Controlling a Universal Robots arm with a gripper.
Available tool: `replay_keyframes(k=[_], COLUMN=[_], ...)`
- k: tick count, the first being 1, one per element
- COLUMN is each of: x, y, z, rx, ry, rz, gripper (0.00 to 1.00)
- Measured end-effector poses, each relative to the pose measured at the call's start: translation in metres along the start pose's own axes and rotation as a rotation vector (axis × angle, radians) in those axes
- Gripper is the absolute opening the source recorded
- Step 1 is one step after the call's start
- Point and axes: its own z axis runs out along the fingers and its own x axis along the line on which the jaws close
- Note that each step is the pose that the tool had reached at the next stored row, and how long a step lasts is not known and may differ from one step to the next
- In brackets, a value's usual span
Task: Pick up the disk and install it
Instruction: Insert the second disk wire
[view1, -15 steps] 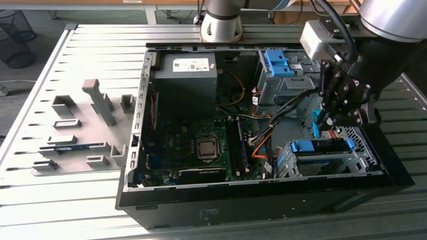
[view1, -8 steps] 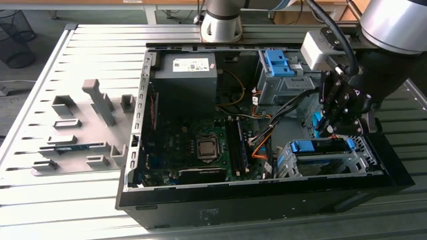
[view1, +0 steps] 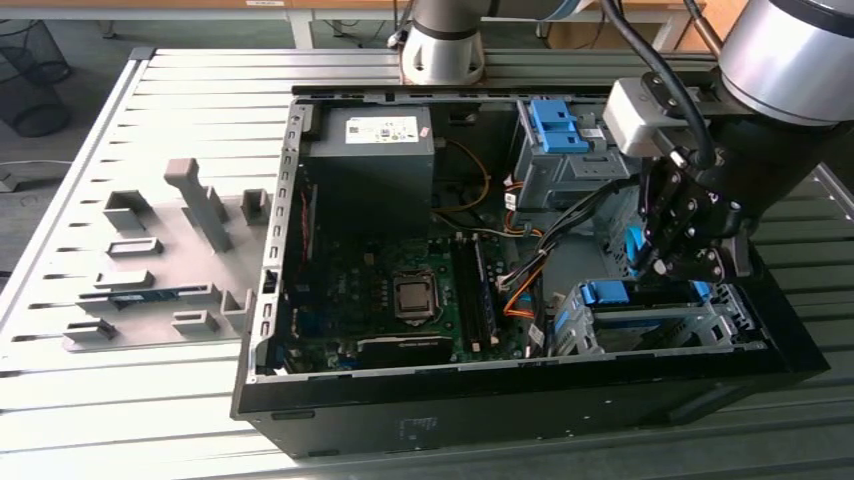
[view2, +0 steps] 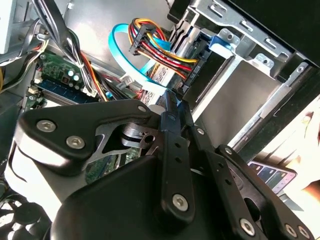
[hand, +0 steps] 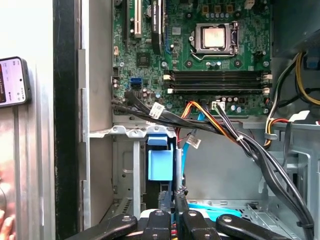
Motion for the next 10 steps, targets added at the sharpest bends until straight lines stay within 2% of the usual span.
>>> replay_keyframes(k=[10], x=[0.0028], y=[-0.0013], z=[0.0027], rx=[0.0], ry=[-0.0003], rz=[0.0], gripper=[0.16])
